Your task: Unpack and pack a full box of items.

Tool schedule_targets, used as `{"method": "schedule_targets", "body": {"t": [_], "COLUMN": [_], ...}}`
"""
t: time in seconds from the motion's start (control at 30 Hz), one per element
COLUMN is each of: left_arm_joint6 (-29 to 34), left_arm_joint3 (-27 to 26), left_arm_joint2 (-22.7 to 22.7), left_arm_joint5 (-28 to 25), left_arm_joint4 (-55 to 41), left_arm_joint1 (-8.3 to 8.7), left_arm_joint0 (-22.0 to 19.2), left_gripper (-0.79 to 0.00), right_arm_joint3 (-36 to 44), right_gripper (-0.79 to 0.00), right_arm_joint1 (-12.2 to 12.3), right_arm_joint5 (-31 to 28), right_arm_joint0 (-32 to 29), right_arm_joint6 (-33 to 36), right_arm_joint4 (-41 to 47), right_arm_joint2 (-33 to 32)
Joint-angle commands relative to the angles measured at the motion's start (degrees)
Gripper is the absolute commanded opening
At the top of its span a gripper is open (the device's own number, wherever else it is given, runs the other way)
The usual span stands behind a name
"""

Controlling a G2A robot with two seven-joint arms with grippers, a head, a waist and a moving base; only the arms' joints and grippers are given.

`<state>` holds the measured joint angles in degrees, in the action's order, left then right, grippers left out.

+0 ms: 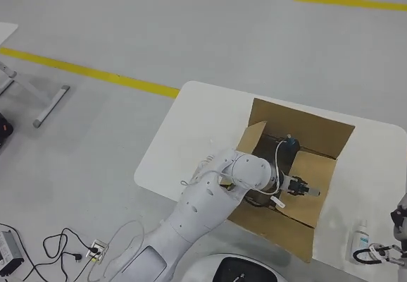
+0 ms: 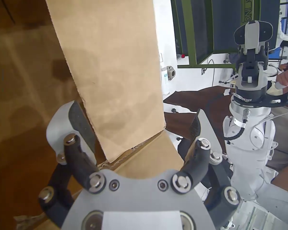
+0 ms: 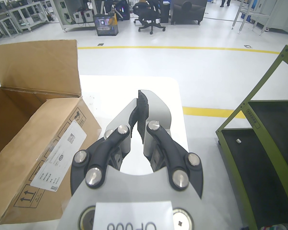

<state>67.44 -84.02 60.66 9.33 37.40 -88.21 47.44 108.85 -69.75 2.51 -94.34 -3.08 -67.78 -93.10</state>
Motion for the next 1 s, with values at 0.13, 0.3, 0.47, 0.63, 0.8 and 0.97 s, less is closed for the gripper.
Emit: {"method": "schedule_targets", "body": {"t": [0.13, 0.3, 0.47, 0.63, 0.8, 0.97], "left_arm_joint6": [-3.47, -5.43, -6.67, -7.4, -6.01, -5.0], "left_arm_joint3": [0.4, 2.92, 6.04, 8.21, 8.64, 7.67], "left_arm_joint2": [0.81, 0.06, -0.38, -1.02, -0.14, 0.49], "left_arm_joint5": [-0.17, 0.57, 1.13, 1.27, 1.2, 1.17], "left_arm_joint4": [-2.0, -1.82, -3.92, -5.84, -12.92, -17.15], "left_arm_joint1": [0.23, 0.24, 0.1, -0.07, -0.29, -0.23], "left_arm_joint0": [1.36, 0.71, -0.03, -1.04, -1.73, -2.46], "left_gripper": [0.0, 0.0, 0.0, 0.0, 0.0, 0.0], "right_arm_joint3": [0.67, 0.46, 0.33, -0.04, -1.1, -4.01], "right_gripper": [-0.785, -0.785, -0.785, -0.785, -0.785, -0.785], "right_arm_joint1": [-0.12, -0.18, -0.29, -0.4, -0.49, -0.69], "right_arm_joint5": [-0.21, -0.65, -0.81, -1.11, -1.43, -1.87], "right_arm_joint0": [-0.15, 0.12, 0.22, 0.05, -0.13, -0.03], "right_arm_joint6": [0.24, 0.42, 0.47, 0.39, 0.38, 0.3], "right_arm_joint4": [0.34, 0.47, 0.41, 0.29, -0.42, -1.2], "right_arm_joint2": [-0.4, -0.96, -1.02, -0.92, -0.66, 1.08]}}
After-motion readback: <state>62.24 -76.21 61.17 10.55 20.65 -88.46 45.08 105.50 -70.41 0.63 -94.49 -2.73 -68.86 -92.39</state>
